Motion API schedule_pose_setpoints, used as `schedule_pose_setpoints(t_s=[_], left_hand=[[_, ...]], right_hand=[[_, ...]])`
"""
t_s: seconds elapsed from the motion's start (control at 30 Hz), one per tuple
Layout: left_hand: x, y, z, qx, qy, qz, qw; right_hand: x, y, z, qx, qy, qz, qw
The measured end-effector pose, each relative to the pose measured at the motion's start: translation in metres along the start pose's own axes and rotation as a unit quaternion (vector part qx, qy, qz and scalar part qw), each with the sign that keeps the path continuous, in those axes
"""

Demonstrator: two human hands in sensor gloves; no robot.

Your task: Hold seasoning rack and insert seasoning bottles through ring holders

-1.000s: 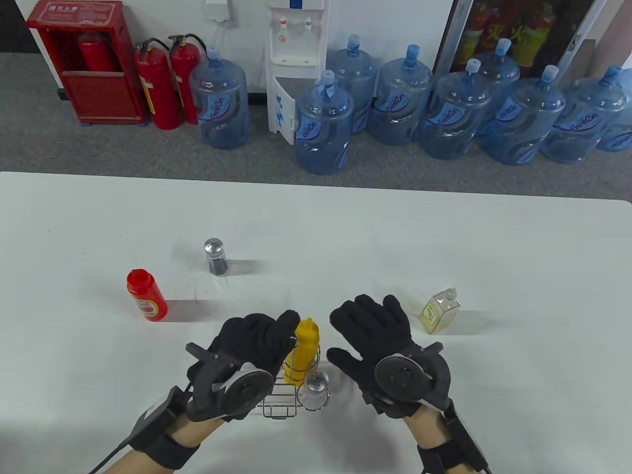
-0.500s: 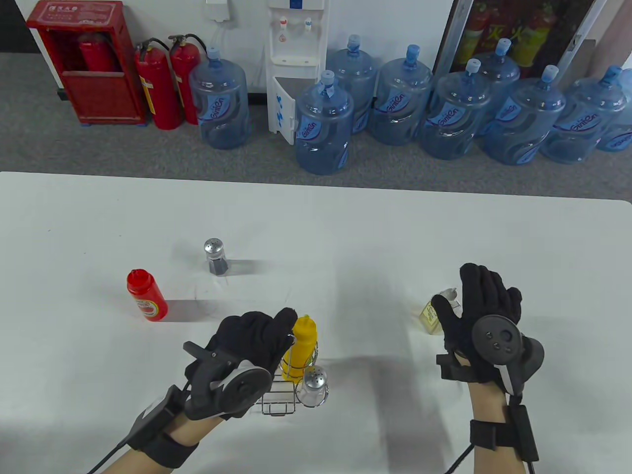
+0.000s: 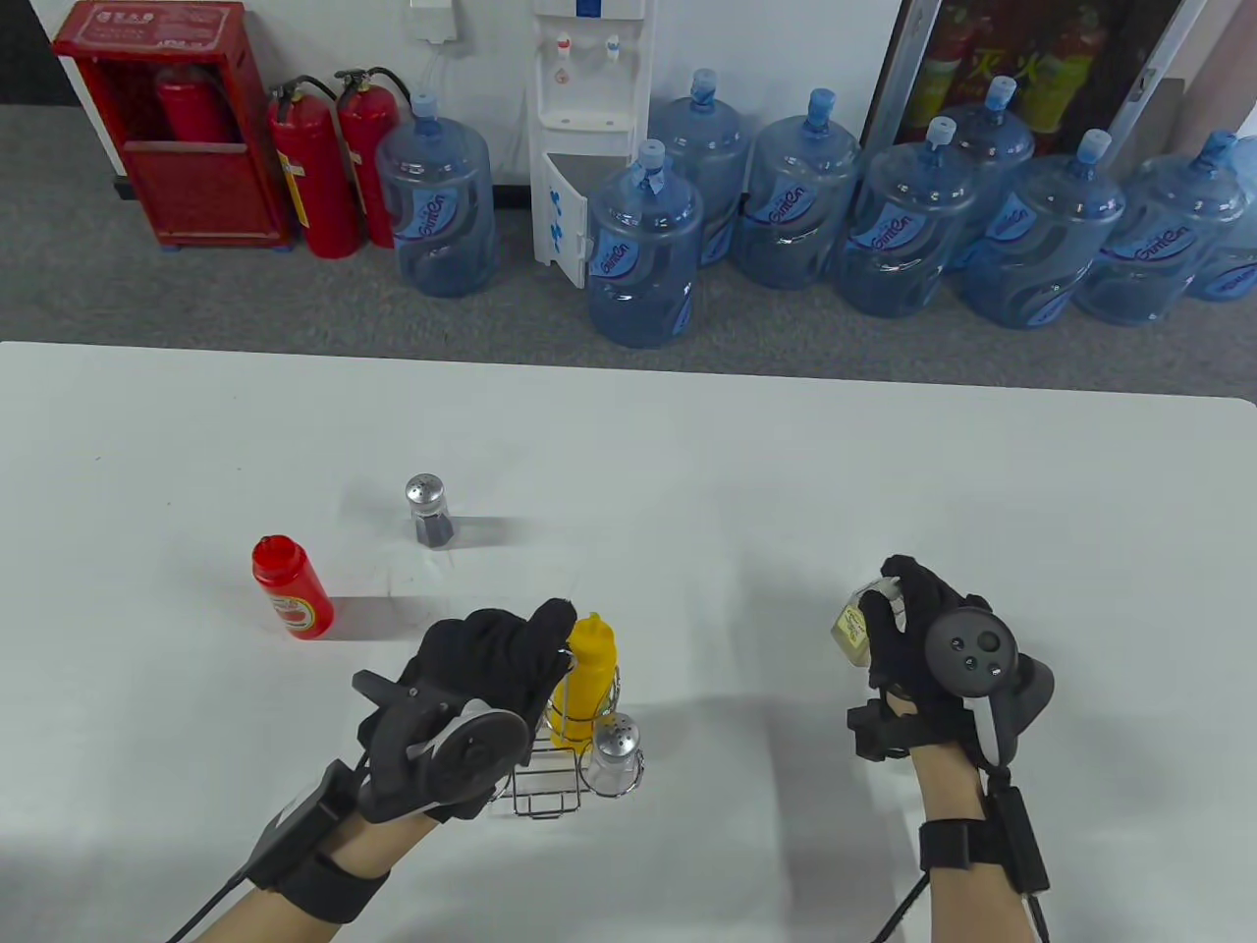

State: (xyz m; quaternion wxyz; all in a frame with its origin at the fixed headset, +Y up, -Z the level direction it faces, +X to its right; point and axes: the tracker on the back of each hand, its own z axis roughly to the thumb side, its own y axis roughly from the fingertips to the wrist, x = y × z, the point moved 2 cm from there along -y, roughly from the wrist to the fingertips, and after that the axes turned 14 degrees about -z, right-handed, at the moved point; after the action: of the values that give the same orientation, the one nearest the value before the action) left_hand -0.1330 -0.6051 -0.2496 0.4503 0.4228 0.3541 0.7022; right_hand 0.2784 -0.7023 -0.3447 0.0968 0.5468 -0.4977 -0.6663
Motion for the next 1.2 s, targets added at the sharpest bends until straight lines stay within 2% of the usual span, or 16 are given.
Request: schedule_pose_setpoints(t_s=[0.17,0.3,0.4,0.47,0.6,0.63,0.7,0.87,0.97,1.07,1.2], left_hand=[[0.000,-0.002,-0.004,0.009,0.005,-0.002,1.000],[0.000,-0.002,-0.005,0.014,0.006,-0.003,1.000],[0.000,-0.001,-0.005,0.016,0.007,0.003,1.000],[0.001,0.000,-0.003,0.017,0.005,0.008,1.000],[0.004,0.001,-0.003,0.019,0.012,0.014,1.000],[0.004,0.001,-0.002,0.019,0.012,0.015,1.000],[0.004,0.001,-0.002,0.018,0.013,0.015,1.000],[0.003,0.001,-0.001,0.019,0.010,0.013,1.000],[0.004,0.001,-0.002,0.020,0.013,0.013,1.000],[0.004,0.002,-0.002,0.021,0.017,0.014,1.000],[0.001,0.002,0.000,0.015,0.014,0.013,1.000]], right_hand=[[-0.032,-0.001,0.022,-0.010,-0.096,-0.052,0.994],[-0.065,0.007,0.056,-0.031,-0.231,-0.073,0.970],[-0.083,0.024,0.091,-0.061,-0.343,-0.049,0.936],[-0.090,0.040,0.119,-0.120,-0.394,-0.007,0.911],[-0.088,0.082,0.168,-0.212,-0.440,0.086,0.868],[-0.085,0.090,0.175,-0.224,-0.440,0.098,0.864],[-0.074,0.113,0.192,-0.261,-0.417,0.128,0.861],[-0.046,0.143,0.204,-0.310,-0.345,0.137,0.875],[-0.032,0.153,0.204,-0.314,-0.332,0.154,0.876],[-0.026,0.160,0.207,-0.338,-0.294,0.146,0.882],[-0.022,0.163,0.208,-0.340,-0.277,0.174,0.882]])
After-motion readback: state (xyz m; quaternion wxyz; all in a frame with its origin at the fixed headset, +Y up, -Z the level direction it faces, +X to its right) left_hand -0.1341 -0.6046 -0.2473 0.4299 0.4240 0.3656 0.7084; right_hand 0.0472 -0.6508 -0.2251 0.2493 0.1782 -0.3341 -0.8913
